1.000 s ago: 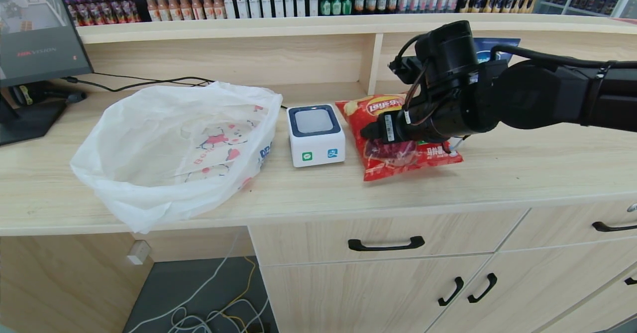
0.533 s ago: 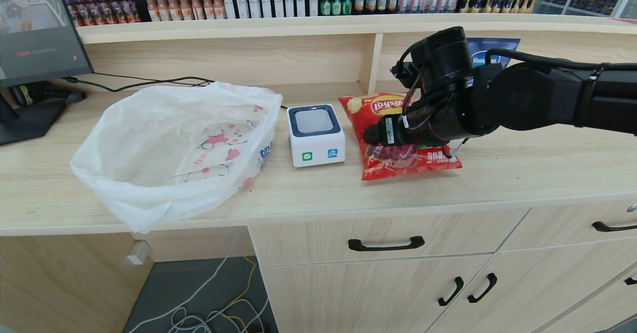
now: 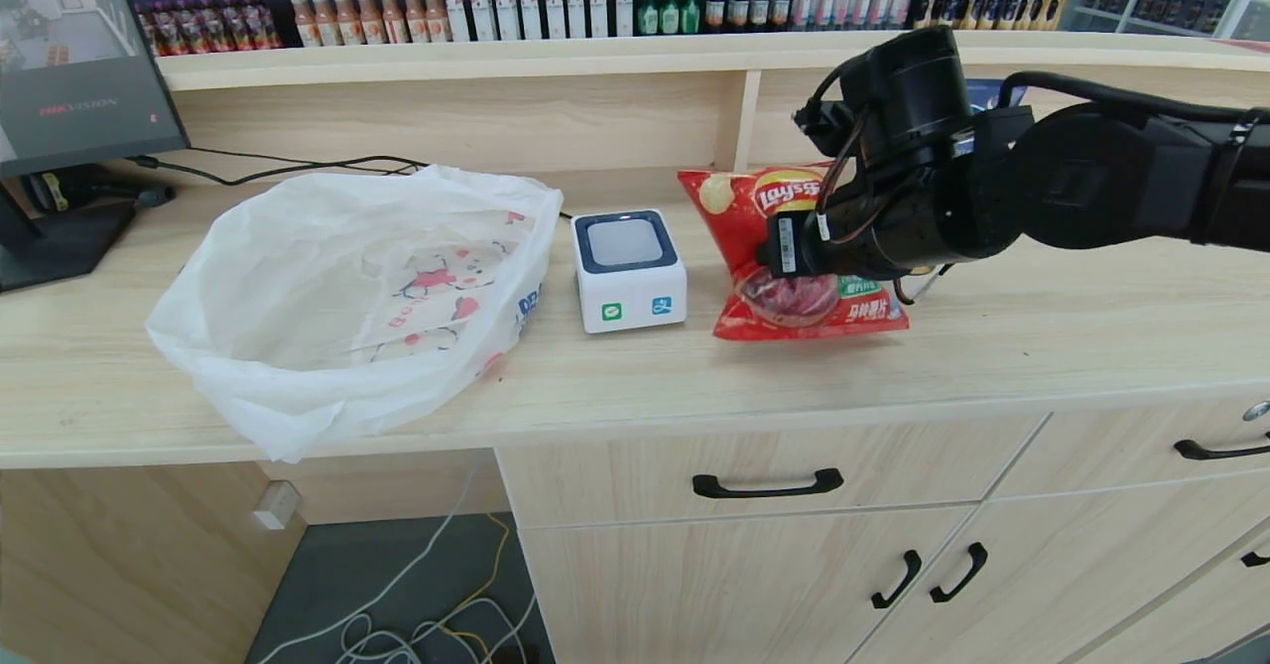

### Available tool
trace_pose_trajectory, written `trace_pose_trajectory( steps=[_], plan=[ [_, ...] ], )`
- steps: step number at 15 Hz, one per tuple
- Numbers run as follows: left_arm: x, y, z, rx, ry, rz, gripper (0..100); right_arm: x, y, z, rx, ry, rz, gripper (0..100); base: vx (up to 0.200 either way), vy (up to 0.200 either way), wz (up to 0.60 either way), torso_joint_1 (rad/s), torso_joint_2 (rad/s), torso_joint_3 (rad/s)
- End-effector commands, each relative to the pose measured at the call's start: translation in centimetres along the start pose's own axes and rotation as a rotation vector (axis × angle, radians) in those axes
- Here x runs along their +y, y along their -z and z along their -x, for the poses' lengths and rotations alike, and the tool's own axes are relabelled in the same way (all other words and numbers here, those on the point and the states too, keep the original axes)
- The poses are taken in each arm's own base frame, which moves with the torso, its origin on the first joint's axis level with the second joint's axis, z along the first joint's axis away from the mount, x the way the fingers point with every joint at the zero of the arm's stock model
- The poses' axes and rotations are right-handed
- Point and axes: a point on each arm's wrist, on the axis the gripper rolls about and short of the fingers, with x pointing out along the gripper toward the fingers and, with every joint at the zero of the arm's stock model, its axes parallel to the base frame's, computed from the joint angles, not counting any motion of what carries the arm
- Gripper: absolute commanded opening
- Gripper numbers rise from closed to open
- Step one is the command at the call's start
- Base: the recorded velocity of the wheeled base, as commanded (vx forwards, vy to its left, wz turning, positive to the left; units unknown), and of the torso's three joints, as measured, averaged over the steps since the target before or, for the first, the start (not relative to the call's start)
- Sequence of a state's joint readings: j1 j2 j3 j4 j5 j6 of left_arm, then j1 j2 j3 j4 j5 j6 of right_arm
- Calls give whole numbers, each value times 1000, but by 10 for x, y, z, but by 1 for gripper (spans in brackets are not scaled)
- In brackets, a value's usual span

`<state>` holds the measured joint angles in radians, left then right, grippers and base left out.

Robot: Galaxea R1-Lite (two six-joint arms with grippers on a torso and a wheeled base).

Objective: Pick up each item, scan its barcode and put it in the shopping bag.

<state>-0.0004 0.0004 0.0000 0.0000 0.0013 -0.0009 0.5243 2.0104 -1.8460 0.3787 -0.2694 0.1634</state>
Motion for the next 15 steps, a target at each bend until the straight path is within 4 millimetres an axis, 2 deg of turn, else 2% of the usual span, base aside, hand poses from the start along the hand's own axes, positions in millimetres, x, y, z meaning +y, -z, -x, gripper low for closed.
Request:
trace_pose_trajectory(
  steps=[1, 4, 9, 15],
  plan=[
    [0, 0, 0, 0, -1, 1, 100, 0, -2, 2, -8, -1, -1, 0, 0, 0, 0, 0, 0, 0],
    [0, 0, 0, 0, -1, 1, 100, -1, -6, 9, -27, -4, -5, 0, 0, 0, 0, 0, 0, 0],
    [0, 0, 0, 0, -1, 1, 100, -2, -14, 33, -69, -20, -11, 0, 0, 0, 0, 0, 0, 0],
    [0, 0, 0, 0, -1, -1, 100, -2, -18, 78, -125, -36, -11, 0, 0, 0, 0, 0, 0, 0]
  ],
)
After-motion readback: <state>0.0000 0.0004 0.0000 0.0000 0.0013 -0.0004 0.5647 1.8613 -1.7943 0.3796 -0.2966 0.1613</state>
